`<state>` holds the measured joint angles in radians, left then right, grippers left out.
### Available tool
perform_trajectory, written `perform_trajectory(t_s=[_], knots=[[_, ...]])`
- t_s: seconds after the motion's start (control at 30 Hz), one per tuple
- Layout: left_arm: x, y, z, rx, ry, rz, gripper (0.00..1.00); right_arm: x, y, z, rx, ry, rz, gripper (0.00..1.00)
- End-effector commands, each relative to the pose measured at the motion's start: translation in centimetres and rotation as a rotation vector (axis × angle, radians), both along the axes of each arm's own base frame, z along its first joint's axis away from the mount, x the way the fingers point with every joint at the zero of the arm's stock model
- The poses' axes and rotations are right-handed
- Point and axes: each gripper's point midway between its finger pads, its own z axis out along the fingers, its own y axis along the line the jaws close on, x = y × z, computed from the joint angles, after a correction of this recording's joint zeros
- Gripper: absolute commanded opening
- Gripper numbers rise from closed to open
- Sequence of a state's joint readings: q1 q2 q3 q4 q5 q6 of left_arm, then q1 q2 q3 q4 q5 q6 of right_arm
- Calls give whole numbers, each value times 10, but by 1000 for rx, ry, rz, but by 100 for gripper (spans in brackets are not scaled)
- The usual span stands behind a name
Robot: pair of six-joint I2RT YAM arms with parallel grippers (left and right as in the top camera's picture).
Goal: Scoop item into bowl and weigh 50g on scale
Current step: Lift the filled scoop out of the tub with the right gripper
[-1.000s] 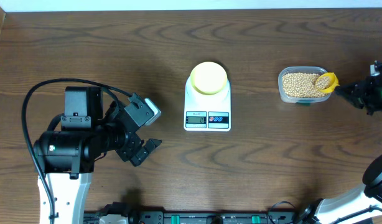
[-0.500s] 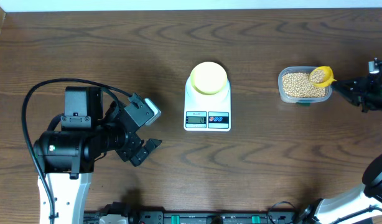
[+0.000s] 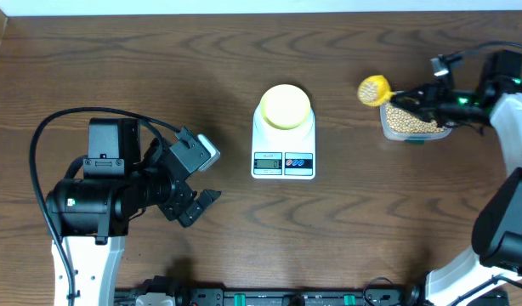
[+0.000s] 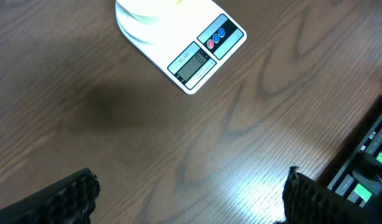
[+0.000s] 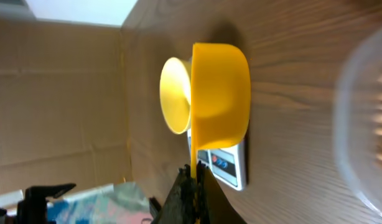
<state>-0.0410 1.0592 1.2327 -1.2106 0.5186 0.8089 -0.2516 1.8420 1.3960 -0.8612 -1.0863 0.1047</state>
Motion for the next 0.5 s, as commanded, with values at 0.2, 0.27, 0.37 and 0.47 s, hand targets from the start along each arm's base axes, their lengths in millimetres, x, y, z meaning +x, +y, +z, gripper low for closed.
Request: perform_trajectory(t_s=[0.2,0.27,0.37,0.47], knots=[[-1,-1,1,-10,-2,-6,96,7,75,10,49,-45,135,1],[-1,-1,1,-10,-2,-6,96,9,86,11,40,-76,160,1],[-1,-1,1,-10,-1,-6,96,12,105,7,-22,-136,196,1],[-1,-1,1,-10,-2,-6,96,13,116,-4,-128,-216,243,1]])
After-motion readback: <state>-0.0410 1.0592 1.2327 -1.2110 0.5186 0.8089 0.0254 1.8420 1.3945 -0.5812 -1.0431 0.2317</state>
